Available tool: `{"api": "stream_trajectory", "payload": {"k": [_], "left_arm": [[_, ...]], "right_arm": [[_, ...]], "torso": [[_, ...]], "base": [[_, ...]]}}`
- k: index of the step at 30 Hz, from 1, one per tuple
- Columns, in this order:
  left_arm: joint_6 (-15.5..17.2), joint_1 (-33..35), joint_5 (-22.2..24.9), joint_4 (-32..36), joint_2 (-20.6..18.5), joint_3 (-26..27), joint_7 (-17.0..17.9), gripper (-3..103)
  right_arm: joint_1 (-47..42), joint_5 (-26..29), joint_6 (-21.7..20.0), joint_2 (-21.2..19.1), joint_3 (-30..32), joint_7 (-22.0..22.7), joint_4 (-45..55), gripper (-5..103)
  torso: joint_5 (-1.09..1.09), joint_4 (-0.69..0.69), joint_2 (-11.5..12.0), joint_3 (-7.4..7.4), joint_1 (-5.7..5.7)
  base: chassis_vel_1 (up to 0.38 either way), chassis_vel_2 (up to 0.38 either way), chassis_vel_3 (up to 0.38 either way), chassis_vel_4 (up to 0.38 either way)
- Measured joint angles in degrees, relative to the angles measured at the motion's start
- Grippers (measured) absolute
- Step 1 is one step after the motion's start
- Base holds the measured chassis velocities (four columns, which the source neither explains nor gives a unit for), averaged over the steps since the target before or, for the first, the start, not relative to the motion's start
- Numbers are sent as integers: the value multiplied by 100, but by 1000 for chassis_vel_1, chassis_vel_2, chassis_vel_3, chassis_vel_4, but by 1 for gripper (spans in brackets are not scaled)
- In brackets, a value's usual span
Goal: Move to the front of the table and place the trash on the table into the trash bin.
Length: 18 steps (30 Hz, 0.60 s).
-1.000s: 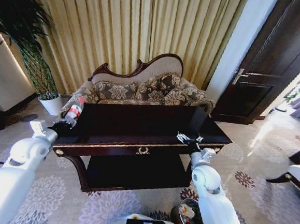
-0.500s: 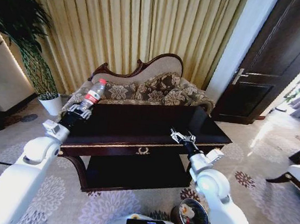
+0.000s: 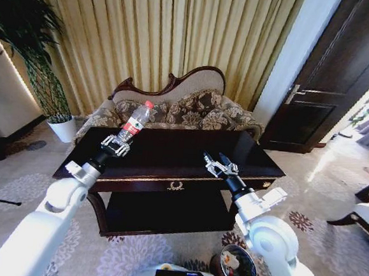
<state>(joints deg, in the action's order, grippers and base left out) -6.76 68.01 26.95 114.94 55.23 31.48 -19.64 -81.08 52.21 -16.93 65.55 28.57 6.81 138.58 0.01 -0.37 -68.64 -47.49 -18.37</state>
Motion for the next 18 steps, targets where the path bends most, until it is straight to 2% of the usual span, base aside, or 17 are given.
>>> {"api": "stream_trajectory", "payload": {"k": [4,9,13,18], "left_arm": [[-46,-41,3,5,60,-151,-78,41],[-251,-64,23,-63,225,-383,-279,41],[-321,-129,-98,-190,745,-551,-354,41],[-324,-340,-192,-260,935,-815,-476,41]], "right_arm": [[-3,1,17,3,-42,0,-23,100],[27,4,55,-10,-117,0,-26,100],[123,-31,79,-20,-128,0,-88,100],[188,-72,68,-26,-153,0,-201,100]], "torso": [[0,0,0,0,0],[-1,0,0,0,0],[-2,1,0,0,0],[0,-1,0,0,0]], "base": [[0,0,0,0],[0,0,0,0],[0,0,0,0],[0,0,0,0]]}}
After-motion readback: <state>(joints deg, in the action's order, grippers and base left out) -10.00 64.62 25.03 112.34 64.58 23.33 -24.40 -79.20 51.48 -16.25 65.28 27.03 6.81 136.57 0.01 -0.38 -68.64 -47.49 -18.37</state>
